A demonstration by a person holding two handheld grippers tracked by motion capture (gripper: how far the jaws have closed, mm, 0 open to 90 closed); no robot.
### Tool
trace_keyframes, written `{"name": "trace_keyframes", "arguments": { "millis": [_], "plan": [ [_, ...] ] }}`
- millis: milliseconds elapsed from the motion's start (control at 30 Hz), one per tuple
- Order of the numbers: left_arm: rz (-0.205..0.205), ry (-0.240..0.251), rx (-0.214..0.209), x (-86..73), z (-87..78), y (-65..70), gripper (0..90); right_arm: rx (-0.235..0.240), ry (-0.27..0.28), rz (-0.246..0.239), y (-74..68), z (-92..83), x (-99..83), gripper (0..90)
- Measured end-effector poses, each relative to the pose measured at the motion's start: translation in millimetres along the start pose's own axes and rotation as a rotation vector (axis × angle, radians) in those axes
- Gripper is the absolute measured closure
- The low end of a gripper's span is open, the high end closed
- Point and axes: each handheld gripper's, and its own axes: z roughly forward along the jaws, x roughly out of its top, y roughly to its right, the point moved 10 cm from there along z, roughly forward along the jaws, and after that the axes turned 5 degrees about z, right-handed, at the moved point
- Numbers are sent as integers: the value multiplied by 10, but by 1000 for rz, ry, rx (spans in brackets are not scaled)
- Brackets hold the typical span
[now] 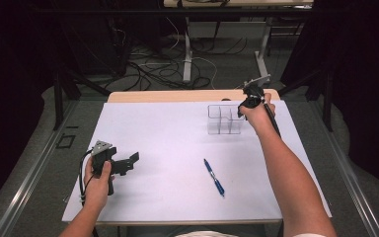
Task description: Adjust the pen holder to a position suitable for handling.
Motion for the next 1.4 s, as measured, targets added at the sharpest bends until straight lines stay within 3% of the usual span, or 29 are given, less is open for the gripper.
{"name": "trace_keyframes", "arguments": {
  "millis": [200,500,600,767,1100,1400],
  "plan": [
    [-2,-1,1,1,-6,-2,17,12,10,-30,-25,-74,-26,578],
    [-4,0,2,1,-8,-3,17,26,25,-35,-67,-210,-103,324],
    [-3,-1,1,1,-7,-5,17,26,19,-47,-69,-240,-139,286],
    [-3,0,2,2,-8,-3,17,32,36,-81,-130,-298,-224,275],
    [1,0,-1,2,-5,3,17,46,26,-163,-213,-352,-594,269],
    [1,-1,-2,1,0,11,17,84,-3,-179,-236,-344,-864,265]
  ]
}}
